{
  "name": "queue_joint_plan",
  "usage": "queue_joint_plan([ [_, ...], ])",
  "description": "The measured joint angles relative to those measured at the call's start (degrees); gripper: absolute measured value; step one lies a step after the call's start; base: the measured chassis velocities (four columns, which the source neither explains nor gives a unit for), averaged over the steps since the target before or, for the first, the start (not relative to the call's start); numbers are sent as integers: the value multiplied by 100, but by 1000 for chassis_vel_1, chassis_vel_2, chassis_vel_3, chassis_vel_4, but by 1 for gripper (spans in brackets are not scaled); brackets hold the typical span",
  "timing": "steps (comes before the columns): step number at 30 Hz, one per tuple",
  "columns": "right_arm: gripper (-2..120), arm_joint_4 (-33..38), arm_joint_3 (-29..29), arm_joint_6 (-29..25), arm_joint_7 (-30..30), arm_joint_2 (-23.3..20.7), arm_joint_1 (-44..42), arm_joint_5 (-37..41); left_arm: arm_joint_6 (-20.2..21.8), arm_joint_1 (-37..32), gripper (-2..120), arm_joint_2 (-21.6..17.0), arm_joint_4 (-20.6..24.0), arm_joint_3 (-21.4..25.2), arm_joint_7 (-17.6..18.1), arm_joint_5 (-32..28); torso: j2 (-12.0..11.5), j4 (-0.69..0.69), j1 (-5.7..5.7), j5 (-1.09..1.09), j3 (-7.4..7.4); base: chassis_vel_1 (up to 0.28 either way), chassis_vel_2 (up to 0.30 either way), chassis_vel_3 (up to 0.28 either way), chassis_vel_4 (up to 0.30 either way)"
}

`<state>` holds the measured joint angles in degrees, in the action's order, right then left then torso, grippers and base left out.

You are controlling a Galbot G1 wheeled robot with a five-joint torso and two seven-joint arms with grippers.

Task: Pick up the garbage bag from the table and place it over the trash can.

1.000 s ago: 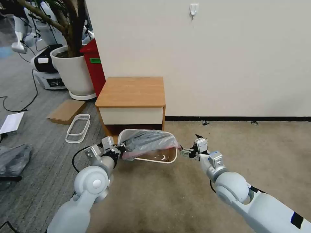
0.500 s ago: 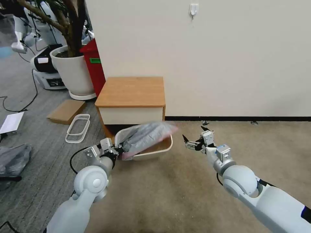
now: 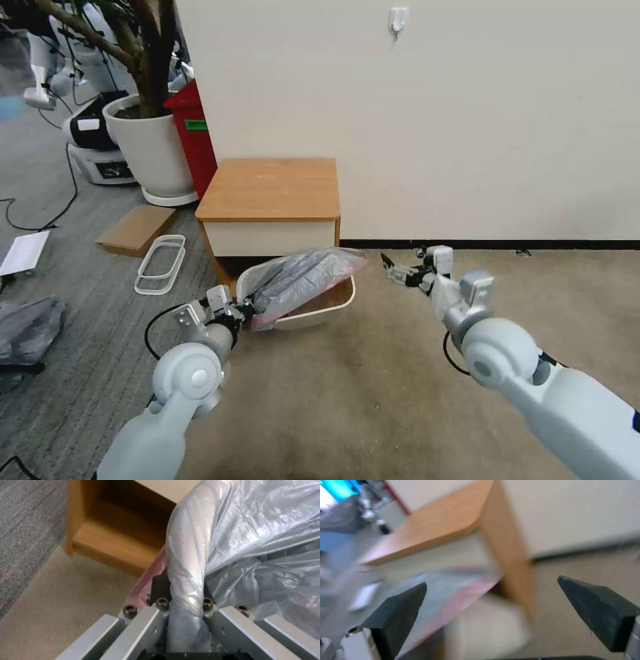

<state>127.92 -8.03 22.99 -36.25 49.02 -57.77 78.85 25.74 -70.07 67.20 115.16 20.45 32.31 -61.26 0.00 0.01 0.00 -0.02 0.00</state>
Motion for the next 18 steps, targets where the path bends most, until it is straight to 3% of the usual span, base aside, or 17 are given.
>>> queue_joint_plan([
  [2, 100, 383, -203, 245, -684, 474, -182, 1081, -22, 19, 2, 28, -25, 2, -25, 8, 0, -1, 0, 1, 0, 0, 0, 0, 0],
  [3, 100, 383, -203, 245, -684, 474, -182, 1081, -22, 19, 2, 28, -25, 2, -25, 8, 0, -1, 0, 1, 0, 0, 0, 0, 0],
  [6, 99, 485, -228, 354, -1111, 1119, -368, 1615, -32, 47, 2, 47, -46, -47, -39, 24, 0, -2, 0, 2, 0, 0, 0, 0, 0],
  [12, 92, 193, -87, 365, -1236, 1756, -276, 1659, -36, 69, 2, 87, -55, -153, -46, 86, 0, -1, 0, 1, 0, 0, 0, 0, 0],
  [18, 90, -114, 33, 364, -1229, 1914, -99, 1585, -38, 65, 2, 121, -45, -235, -46, 144, 0, -1, 0, 1, 0, 0, 0, 0, 0],
])
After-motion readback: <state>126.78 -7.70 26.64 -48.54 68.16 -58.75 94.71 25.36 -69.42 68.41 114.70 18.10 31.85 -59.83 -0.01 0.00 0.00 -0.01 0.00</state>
